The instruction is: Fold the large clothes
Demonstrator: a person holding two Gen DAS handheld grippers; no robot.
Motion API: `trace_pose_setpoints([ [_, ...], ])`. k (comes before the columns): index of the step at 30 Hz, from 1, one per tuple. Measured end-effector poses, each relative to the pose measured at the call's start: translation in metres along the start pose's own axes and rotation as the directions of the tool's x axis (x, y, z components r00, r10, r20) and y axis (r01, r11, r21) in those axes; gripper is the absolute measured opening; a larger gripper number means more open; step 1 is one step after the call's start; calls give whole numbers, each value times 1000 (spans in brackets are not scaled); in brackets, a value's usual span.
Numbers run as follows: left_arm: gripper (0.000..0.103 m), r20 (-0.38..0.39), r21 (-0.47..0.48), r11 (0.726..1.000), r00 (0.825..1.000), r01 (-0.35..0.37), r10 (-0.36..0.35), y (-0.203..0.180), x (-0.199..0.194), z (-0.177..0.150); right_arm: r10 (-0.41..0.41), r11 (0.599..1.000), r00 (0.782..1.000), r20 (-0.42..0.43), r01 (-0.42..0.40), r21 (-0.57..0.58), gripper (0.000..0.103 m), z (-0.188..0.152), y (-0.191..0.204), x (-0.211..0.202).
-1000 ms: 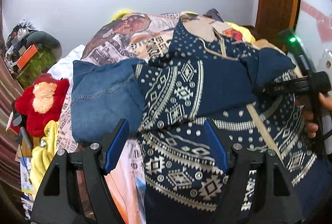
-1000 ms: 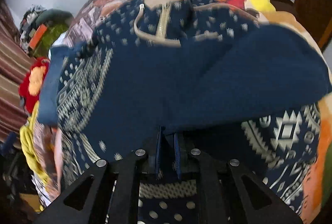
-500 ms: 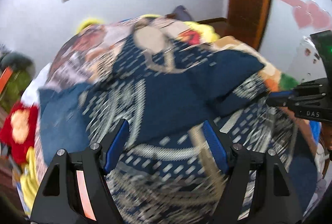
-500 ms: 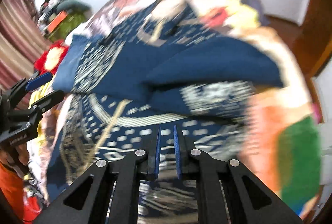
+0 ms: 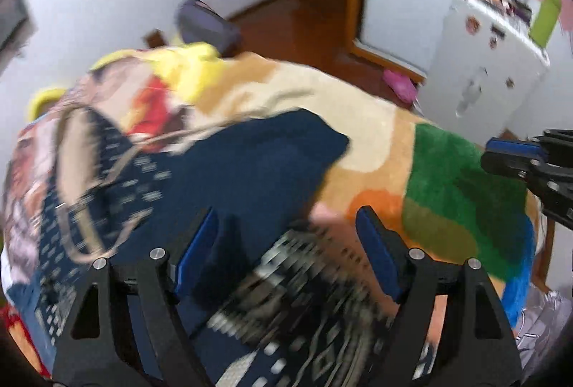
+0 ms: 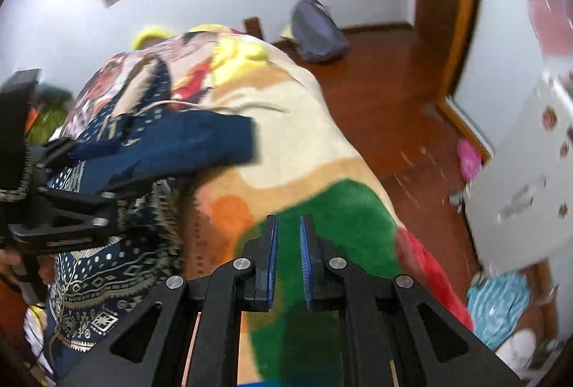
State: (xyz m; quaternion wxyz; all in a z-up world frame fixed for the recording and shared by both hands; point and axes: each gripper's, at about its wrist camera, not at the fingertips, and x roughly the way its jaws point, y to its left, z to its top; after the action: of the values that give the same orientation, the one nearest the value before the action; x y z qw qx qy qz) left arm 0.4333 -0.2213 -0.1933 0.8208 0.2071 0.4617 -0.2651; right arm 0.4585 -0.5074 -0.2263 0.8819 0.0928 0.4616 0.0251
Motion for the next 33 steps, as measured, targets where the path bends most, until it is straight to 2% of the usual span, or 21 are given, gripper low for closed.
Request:
trace_pose_setpoints([
  [2, 79, -62, 46, 999, 998, -26, 28, -11, 32, 8, 9, 999, 1000, -18, -8, 38, 8, -5, -10, 8],
  [4, 79, -83, 67, 995, 994, -68, 74, -14, 47, 10, 18, 998, 999, -41, -15, 62, 8, -10, -17, 16],
  [6, 78, -88, 57, 995, 992, -81, 86, -9, 59, 12, 21, 998, 998, -54, -17, 66, 8, -15, -20, 21],
  [8, 61, -59, 26, 997, 995, -74, 76, -1, 57, 15, 24, 998, 998, -64, -20, 62, 8, -16, -18, 26],
  [10, 27, -48, -35, 997, 997, -66, 64, 11, 51, 22, 28, 998, 997, -70, -24, 58, 8, -18, -17, 30],
  [12, 11, -25, -107, 994, 1000, -17, 14, 24, 39, 28, 31, 998, 996, -78, -28, 51, 8, -18, -11, 33],
  [16, 10, 99, -192, 981, 995, 31, -12, 47, -7, 35, 44, 999, 996, -73, -41, 34, 8, -16, 2, 34],
  [20, 10, 253, -262, 964, 967, 47, 22, 83, -84, 27, 58, 998, 996, -66, -58, -4, 8, -9, 22, 33],
  [23, 10, 328, -298, 955, 941, 15, 88, 117, -136, 8, 72, 996, 996, -61, -75, -43, 8, -4, 42, 30],
  [26, 10, 360, -337, 940, 915, -54, 182, 154, -178, -20, 87, 992, 995, -51, -91, -86, 8, 3, 65, 29],
  [28, 10, 361, -363, 927, 903, -93, 232, 173, -193, -38, 102, 989, 994, -49, -107, -100, 8, 7, 79, 29],
  [31, 10, 326, -418, 896, 897, -147, 299, 210, -205, -77, 116, 984, 992, -52, -122, -131, 8, 15, 102, 32],
  [33, 10, 302, -449, 881, 902, -150, 308, 230, -202, -99, 117, 978, 992, -49, -124, -165, 8, 22, 121, 37],
])
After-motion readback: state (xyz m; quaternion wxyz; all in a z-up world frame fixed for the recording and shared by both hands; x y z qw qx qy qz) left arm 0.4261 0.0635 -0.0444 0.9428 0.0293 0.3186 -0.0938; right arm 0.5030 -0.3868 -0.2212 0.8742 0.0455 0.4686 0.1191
